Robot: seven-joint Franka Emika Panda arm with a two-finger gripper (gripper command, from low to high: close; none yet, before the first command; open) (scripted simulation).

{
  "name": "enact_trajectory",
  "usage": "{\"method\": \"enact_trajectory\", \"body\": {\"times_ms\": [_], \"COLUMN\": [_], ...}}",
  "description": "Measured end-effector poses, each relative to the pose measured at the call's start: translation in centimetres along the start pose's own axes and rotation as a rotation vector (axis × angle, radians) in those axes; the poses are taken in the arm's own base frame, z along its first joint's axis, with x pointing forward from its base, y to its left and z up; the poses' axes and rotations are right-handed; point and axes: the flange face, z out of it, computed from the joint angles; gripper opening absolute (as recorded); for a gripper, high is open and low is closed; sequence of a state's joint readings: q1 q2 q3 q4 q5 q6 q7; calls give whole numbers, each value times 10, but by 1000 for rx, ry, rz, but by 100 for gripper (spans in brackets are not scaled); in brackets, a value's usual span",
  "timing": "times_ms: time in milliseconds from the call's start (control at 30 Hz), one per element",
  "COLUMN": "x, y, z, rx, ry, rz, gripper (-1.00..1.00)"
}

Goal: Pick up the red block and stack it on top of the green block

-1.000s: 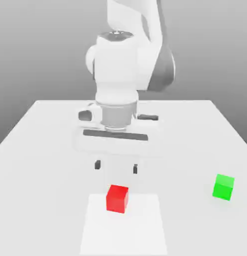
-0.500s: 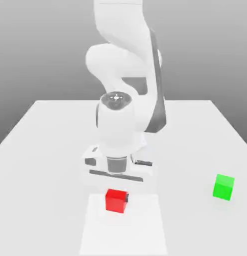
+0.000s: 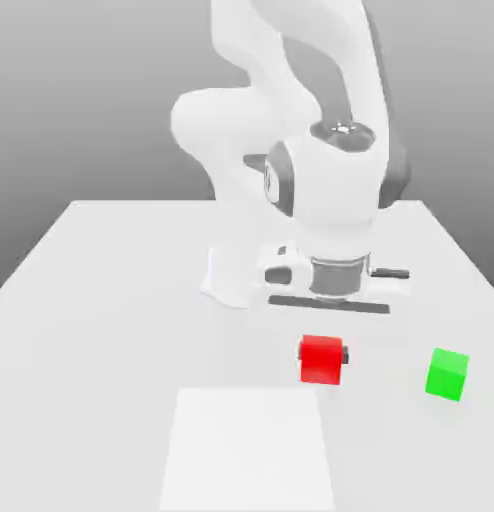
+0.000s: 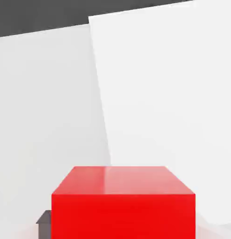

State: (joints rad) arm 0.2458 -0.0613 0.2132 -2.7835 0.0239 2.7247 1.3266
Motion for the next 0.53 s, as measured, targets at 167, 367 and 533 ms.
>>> {"method": "enact_trajectory", "body": {"times_ms": [167,367,533], "x": [-116,-143,-144], "y": [-30,-36,-35], "z": [-14,27,45], "rx": [1,2,2], "ry": [-3,-2,-3], "rz": [-77,-63,-63], "gripper": [-100,-100,100]}}
